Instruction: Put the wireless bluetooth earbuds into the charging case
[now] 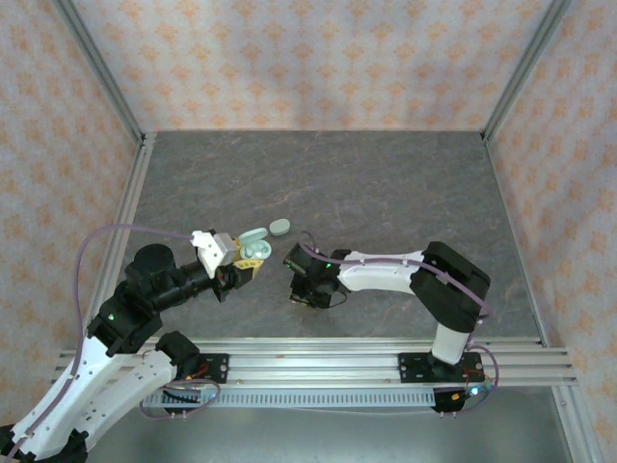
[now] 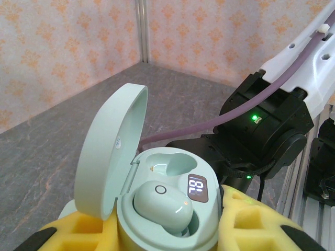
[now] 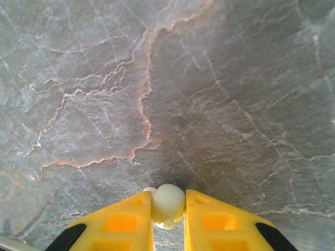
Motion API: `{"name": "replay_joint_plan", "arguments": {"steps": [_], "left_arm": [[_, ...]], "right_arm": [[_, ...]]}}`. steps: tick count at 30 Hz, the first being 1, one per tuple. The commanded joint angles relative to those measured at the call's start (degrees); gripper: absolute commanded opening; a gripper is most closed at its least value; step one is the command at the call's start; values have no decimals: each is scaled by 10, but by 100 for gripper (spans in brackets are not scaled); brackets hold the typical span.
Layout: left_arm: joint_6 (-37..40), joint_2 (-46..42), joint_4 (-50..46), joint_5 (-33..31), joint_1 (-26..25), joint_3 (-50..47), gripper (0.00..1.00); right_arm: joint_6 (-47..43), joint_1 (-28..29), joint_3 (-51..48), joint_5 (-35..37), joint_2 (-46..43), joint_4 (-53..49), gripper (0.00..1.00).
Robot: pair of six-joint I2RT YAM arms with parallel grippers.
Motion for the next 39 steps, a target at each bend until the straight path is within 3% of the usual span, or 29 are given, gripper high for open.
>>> {"name": "replay_joint_plan", "arguments": {"steps": [1, 6, 14, 21, 39], "left_arm": [[8, -5, -3, -6, 2, 16, 15], [6, -6, -3, -5, 3, 16, 15], [-1, 0, 12, 4, 2, 13, 15], [-6, 17, 28, 11, 3, 15, 15], [-8, 59, 43, 26, 3, 35, 15]], "right_arm": [[-28, 5, 22, 27, -2, -37, 18], [-78, 5, 50, 83, -59, -103, 15], [-237, 5, 113, 155, -201, -180, 11], [-347, 14, 191, 170, -277, -242, 8], [-470, 68, 322, 142, -256, -276, 6]]}}
